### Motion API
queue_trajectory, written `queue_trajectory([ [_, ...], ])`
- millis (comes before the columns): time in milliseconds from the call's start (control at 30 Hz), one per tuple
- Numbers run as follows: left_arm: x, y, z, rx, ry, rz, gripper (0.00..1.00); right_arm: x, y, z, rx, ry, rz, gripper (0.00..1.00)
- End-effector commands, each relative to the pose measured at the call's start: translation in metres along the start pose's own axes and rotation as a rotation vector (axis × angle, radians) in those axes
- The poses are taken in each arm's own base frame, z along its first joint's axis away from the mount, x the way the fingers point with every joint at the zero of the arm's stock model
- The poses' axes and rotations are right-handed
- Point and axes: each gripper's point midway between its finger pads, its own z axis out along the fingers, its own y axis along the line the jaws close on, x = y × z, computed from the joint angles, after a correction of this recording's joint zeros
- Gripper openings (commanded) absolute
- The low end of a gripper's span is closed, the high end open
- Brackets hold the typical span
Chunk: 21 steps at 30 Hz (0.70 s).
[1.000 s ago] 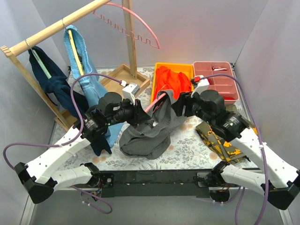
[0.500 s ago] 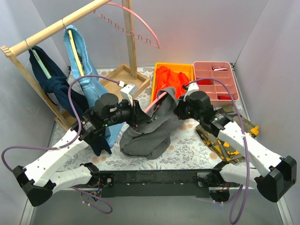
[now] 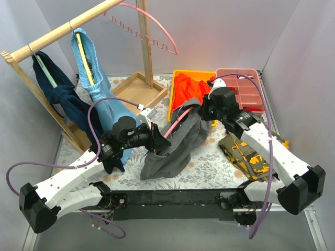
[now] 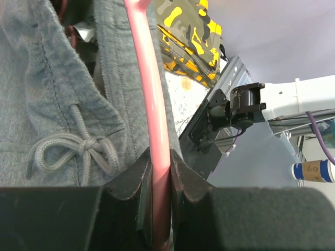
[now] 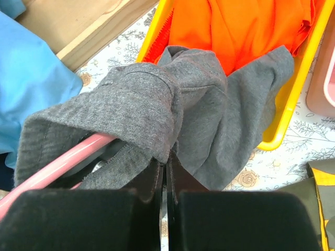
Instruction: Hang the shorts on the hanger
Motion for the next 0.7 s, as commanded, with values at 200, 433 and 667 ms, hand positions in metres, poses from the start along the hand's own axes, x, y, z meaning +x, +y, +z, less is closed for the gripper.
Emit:
queue_trajectory([
  [200, -0.051, -0.059, -0.027, 0.137, -0.076, 0.085, 0.00, -0.059, 0.014, -0.013, -0.063, -0.133, -0.018, 0.38],
  [433, -0.102, -0.091, -0.059, 0.127, -0.204, 0.151, 0.00, -0.108, 0.007, -0.061, 0.009, -0.267, -0.018, 0.65],
  [667, -0.152, -0.118, -0.092, 0.077, -0.317, 0.164, 0.00, -0.127, -0.008, -0.077, -0.040, -0.340, 0.054, 0.77],
])
